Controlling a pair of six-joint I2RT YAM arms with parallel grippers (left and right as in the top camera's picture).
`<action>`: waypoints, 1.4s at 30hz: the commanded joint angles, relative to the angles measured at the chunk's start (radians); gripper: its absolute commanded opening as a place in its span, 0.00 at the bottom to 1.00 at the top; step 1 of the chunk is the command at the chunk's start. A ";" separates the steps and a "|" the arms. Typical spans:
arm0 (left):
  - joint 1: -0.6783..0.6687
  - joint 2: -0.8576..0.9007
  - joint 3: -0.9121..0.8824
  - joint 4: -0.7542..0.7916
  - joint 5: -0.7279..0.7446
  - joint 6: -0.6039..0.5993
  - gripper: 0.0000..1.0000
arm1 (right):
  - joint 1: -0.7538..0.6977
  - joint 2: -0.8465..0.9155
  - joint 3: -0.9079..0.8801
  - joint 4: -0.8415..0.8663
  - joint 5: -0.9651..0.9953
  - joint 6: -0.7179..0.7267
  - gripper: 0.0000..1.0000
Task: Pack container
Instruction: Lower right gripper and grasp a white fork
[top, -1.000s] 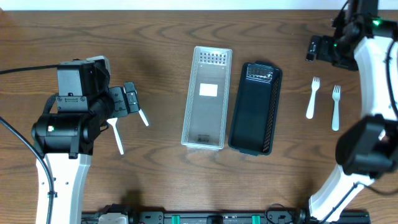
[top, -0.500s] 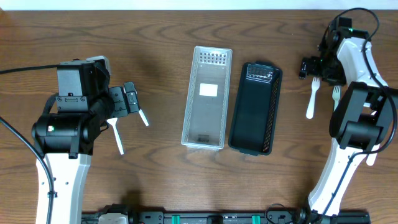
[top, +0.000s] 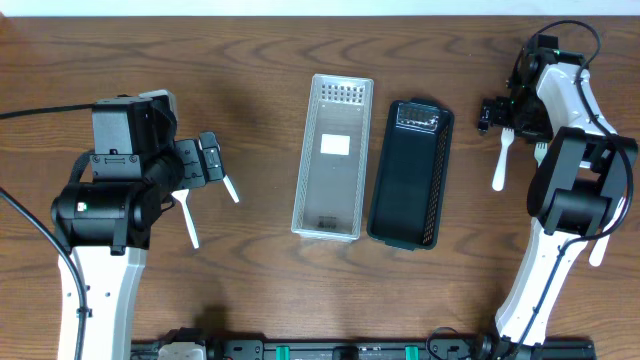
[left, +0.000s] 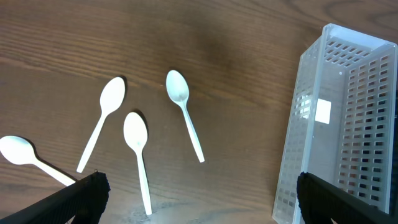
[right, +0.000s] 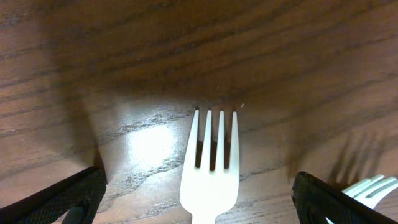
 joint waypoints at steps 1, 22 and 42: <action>-0.001 0.000 0.020 0.002 -0.008 0.017 0.98 | 0.004 0.009 0.012 -0.001 0.003 -0.016 0.99; -0.001 0.000 0.020 0.002 -0.008 0.018 0.98 | 0.004 0.010 -0.089 0.066 -0.047 -0.012 0.99; -0.001 0.000 0.020 0.002 -0.008 0.018 0.98 | 0.004 0.010 -0.089 0.066 -0.047 -0.012 0.28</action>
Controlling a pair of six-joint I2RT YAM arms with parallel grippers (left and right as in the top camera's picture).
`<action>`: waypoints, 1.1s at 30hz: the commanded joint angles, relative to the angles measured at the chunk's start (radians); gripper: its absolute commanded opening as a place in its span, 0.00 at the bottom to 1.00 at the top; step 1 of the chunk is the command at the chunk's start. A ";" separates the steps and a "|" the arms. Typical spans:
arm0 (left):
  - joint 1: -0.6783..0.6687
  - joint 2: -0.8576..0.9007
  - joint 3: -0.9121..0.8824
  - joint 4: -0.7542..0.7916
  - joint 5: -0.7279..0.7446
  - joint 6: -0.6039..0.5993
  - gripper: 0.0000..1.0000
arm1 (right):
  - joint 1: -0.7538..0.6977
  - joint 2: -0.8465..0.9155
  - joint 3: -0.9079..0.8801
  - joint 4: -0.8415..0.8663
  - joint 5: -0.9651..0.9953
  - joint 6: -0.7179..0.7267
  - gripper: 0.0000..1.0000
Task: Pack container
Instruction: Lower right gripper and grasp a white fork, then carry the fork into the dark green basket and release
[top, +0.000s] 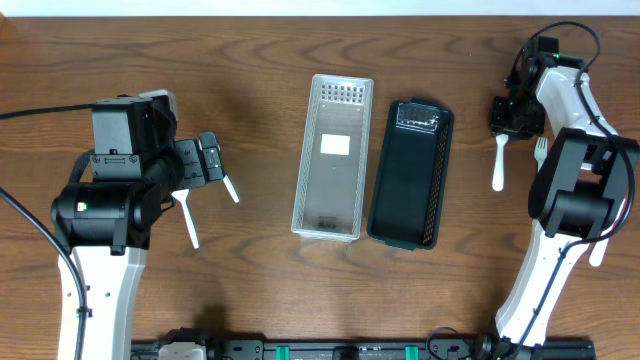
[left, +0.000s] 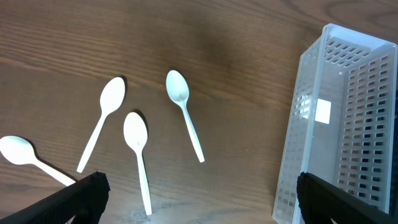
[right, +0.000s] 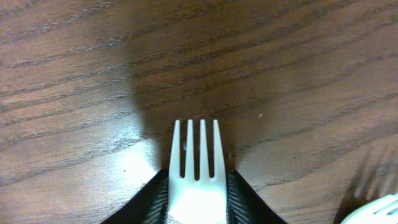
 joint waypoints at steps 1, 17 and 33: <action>-0.001 0.000 0.020 0.002 -0.008 0.018 0.98 | 0.004 0.029 -0.035 -0.003 -0.004 0.000 0.27; -0.001 0.000 0.020 0.002 -0.009 0.018 0.98 | 0.016 -0.073 0.091 -0.185 -0.003 0.020 0.01; -0.001 0.000 0.020 0.001 -0.008 0.018 0.98 | 0.372 -0.393 0.118 -0.292 0.003 0.268 0.01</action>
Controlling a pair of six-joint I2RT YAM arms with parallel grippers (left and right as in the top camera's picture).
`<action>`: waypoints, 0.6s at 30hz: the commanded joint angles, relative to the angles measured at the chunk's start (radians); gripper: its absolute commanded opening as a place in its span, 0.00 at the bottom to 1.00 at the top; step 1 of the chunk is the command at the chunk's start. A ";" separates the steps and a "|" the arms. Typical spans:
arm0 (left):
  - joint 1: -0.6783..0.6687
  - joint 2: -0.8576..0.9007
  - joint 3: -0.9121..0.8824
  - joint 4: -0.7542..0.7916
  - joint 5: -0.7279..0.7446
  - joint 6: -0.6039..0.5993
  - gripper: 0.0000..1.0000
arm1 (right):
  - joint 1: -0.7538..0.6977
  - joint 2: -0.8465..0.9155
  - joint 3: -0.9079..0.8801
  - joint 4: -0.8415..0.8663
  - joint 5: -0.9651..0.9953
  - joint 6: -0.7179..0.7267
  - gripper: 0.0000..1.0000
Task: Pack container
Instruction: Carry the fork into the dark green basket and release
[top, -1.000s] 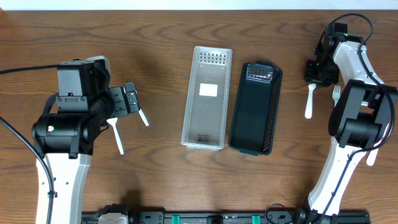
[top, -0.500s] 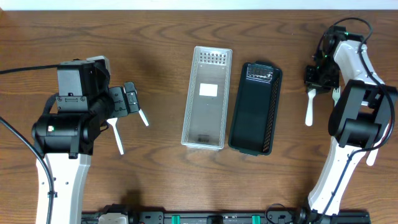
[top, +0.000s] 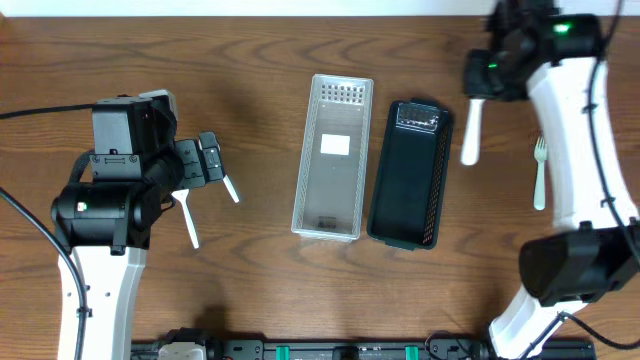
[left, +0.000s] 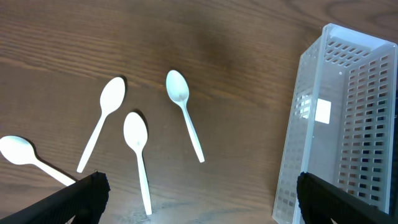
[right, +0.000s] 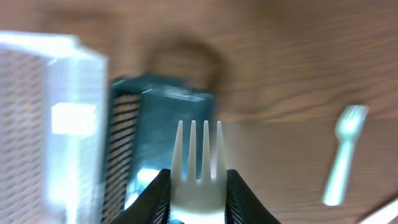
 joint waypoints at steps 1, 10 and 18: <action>-0.001 0.000 0.020 0.001 -0.009 0.018 0.98 | 0.101 0.059 -0.046 -0.003 0.011 0.161 0.01; -0.001 0.000 0.019 0.001 -0.009 0.018 0.98 | 0.219 0.093 -0.319 0.136 0.012 0.316 0.04; -0.001 0.000 0.019 0.001 -0.008 0.018 0.98 | 0.225 0.090 -0.414 0.222 0.005 0.269 0.42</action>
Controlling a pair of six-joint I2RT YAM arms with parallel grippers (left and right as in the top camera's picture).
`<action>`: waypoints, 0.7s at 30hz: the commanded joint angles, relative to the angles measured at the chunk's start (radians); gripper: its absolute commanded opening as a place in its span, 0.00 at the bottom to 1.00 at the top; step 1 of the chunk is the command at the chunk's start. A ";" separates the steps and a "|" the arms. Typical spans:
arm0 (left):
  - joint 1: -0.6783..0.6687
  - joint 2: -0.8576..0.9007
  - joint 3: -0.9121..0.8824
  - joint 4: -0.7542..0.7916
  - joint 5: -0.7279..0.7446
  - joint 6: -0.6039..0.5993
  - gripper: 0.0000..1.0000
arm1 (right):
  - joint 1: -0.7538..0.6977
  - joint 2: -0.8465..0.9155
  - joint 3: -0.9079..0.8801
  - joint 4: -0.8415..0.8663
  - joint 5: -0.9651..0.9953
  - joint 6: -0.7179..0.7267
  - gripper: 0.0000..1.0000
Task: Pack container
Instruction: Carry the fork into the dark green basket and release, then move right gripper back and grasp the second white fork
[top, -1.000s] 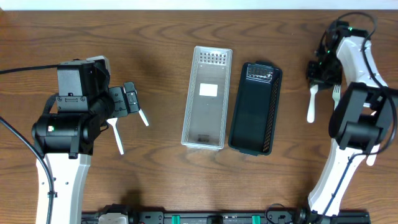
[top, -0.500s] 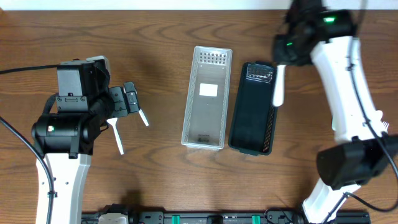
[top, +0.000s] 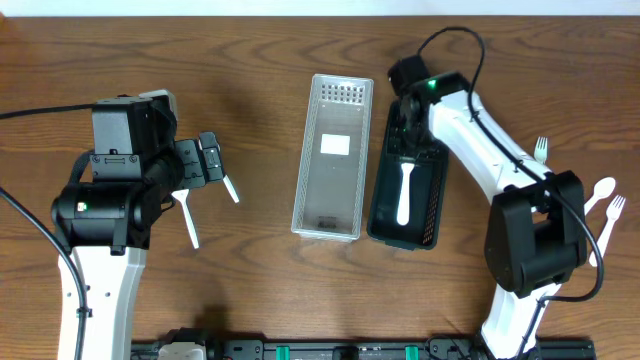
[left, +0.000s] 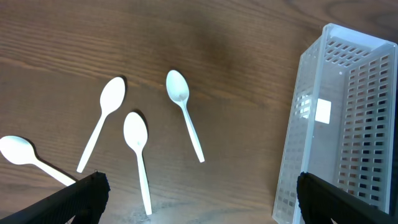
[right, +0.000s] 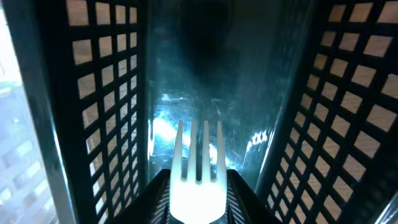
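A white plastic fork is clamped in my right gripper, tines pointing along the inside of the black slotted container. Overhead, the right gripper is over the black container at its far half, and the fork lies lengthwise within its walls. The clear container stands just left of it, nothing inside. My left gripper hangs open above the wood, several white spoons ahead of it and the clear container to its right.
Another white fork lies on the table right of the black container, and white spoons lie near the right edge. Overhead, spoons show beside the left gripper. The wooden table carries it all.
My right gripper has gone from above the table just right of the black container to inside it, low between its walls, still holding the fork. The left arm has not moved.
My right gripper stood open around a fork lying on the table at the far right. Then it was shut on the fork there. Then it held the fork in the air near the black container's far end, and now it holds it inside that container.
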 joint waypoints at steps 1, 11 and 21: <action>-0.001 0.000 0.019 0.001 -0.009 0.018 0.98 | -0.016 -0.006 0.050 0.000 -0.005 -0.050 0.62; -0.001 0.000 0.019 0.001 -0.008 0.018 0.98 | -0.178 -0.020 0.549 -0.266 0.072 -0.264 0.99; -0.001 0.000 0.019 0.001 -0.008 0.018 0.98 | -0.554 -0.014 0.428 -0.238 0.100 -0.308 0.99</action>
